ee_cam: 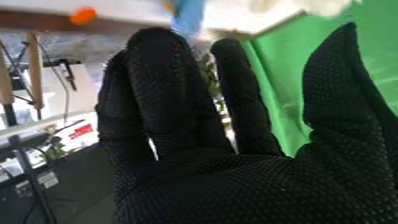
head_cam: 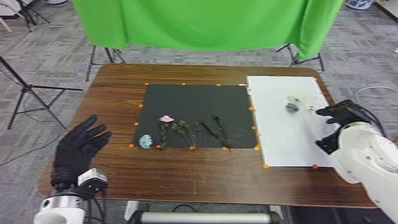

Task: Arrange flowers

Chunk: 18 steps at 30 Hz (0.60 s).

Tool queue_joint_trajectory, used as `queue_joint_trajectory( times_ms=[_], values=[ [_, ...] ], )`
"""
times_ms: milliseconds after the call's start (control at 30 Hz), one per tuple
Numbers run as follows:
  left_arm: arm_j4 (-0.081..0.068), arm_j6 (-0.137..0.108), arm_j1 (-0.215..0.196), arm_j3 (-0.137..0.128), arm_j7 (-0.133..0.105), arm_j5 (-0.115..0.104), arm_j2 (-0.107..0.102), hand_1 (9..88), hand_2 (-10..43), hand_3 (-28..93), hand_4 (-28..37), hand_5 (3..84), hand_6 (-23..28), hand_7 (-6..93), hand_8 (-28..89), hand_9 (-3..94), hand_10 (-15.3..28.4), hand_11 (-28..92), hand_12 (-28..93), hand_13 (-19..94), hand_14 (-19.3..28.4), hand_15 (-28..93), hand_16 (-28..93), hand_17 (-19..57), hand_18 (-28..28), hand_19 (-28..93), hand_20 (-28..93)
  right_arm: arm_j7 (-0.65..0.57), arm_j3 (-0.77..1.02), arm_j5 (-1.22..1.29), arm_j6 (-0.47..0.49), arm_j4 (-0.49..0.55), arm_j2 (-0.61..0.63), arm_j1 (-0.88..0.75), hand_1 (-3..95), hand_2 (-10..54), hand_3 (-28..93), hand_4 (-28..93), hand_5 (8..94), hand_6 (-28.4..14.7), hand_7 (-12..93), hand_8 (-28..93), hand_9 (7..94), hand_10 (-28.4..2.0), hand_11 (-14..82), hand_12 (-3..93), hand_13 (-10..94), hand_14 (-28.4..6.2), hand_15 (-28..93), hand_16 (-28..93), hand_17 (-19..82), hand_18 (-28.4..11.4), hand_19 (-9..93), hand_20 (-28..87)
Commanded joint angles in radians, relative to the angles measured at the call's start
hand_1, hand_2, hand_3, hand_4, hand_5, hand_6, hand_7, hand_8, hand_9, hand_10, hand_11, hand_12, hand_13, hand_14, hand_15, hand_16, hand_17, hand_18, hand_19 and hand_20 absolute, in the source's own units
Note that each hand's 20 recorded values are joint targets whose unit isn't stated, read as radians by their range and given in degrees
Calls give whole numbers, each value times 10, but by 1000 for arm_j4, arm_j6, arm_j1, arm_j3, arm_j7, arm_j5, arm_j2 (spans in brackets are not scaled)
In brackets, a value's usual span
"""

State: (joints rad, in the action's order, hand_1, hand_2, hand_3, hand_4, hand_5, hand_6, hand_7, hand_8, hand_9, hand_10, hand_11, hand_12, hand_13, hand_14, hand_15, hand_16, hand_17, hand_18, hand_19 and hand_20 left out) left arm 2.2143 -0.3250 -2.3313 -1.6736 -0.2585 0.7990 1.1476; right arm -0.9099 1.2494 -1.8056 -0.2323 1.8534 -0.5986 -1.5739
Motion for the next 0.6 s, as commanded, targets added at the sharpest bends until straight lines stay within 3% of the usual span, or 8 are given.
queue_joint_trajectory(
  times_ms=[33, 133, 167, 200, 600],
  values=[
    [1, 7, -6, 0, 3, 3, 0, 233, 52, 824, -232, 389, 99, 172, -110, 365, 196, 312, 106, 276, 263, 551, -95, -60, 247, 595, 283, -33, -82, -67, 24, -28, 33, 90, 222, 26, 870, -262, 494, -10, 169, -134, 596, -229, 173, 122, 664, -150, 772, 74, 317, -274, 916, 181],
    [2, 3, -9, 5, -7, -2, -5, 233, 52, 823, -231, 389, 99, 172, -110, 365, 195, 313, 106, 276, 263, 552, -94, -60, 247, 595, 282, -50, -134, -57, 90, -73, 37, 142, 224, 24, 869, -263, 486, -9, 165, -131, 580, -229, 169, 122, 660, -149, 766, 78, 313, -270, 910, 166],
    [0, 8, -1, 4, 4, 3, 0, 233, 52, 824, -231, 388, 99, 173, -110, 365, 195, 313, 106, 276, 263, 552, -94, -60, 247, 595, 282, -57, -137, -55, 99, -76, 38, 145, 224, 23, 870, -263, 484, -10, 165, -130, 572, -229, 167, 122, 654, -150, 764, 78, 310, -269, 908, 162],
    [-2, 7, 2, 7, 0, 1, -2, 232, 52, 824, -230, 388, 99, 173, -110, 365, 195, 313, 106, 276, 263, 552, -95, -60, 247, 595, 282, -60, -138, -61, 110, -82, 36, 146, 224, 21, 871, -263, 481, -13, 166, -130, 564, -229, 165, 122, 648, -149, 764, 78, 306, -268, 907, 159],
    [-2, 7, -2, 7, -3, 0, -3, 233, 51, 824, -230, 386, 98, 175, -111, 365, 195, 313, 106, 276, 264, 552, -94, -60, 247, 596, 280, -103, -166, -76, 171, -121, 48, 146, 260, -4, 880, -269, 485, -37, 171, -131, 547, -237, 157, 120, 631, -147, 782, 66, 307, -260, 928, 139]
  ],
)
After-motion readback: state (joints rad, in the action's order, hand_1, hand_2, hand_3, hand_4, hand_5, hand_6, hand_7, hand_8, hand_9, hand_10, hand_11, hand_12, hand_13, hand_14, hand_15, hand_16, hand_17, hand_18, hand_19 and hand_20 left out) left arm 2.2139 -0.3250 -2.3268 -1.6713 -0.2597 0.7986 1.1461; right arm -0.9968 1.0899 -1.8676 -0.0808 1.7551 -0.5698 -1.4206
